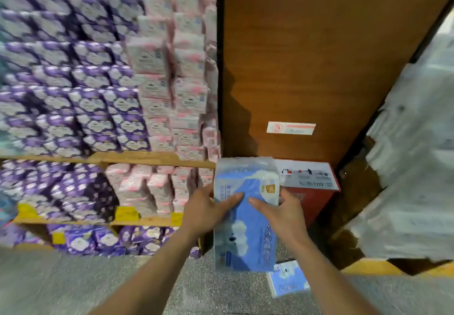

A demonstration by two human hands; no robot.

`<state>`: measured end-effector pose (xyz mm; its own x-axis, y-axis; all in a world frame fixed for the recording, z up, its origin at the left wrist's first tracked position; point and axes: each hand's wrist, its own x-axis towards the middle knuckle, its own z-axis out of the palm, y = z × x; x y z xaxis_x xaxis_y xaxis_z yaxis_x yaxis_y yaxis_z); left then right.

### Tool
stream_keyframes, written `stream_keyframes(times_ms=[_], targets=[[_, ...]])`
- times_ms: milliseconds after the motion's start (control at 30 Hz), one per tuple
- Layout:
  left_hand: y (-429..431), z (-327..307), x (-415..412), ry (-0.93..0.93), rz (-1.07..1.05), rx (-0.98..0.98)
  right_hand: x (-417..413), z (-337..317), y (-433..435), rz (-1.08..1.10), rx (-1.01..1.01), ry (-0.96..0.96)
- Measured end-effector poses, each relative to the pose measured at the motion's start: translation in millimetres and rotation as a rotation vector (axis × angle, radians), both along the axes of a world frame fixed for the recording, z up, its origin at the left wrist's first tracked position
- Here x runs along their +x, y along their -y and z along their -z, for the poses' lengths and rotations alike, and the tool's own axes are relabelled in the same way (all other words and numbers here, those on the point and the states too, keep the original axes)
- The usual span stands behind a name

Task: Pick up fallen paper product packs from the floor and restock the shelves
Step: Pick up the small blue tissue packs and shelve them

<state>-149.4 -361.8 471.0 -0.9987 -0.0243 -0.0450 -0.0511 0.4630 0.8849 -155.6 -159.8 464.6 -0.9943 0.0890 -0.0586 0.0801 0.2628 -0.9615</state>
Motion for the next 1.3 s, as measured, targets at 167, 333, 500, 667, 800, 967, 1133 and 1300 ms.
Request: stream_keyframes(times_ms=[167,333,500,667,800,967,1133,1300], targets=[[24,-136,79,-0.195,-0.158,-0.041,53,-127,32,-0.113,-0.018,-0.155],[70,-220,168,-0.375,-0.338,-0.042,110,-223,87,-0.306,-0.005,-0.296],[143,-256,264,-0.391,-0.541,0.071,177,-282,178,-0.481,-0.001,-0.411],[256,-278,394,-0.476,-0.761,0.032,270,-313,313,-0.713,-0.038,-0.461],[362,-298,517,-0.527,-0.96,-0.091,368,-324,444,-0.896,-0.084,-0.5],[472,-338,672,-0.492,-1.166,-0.222,497,-340,598,-1.112,-0.211,-0.445],[570,-357,799,-0.448,-1.391,-0.291,611,-353,735,-1.327,-0.305,-0.434],[666,-361,902,-0.422,-1.634,-0.37,707,-359,873,-1.589,-0.388,-0.445]])
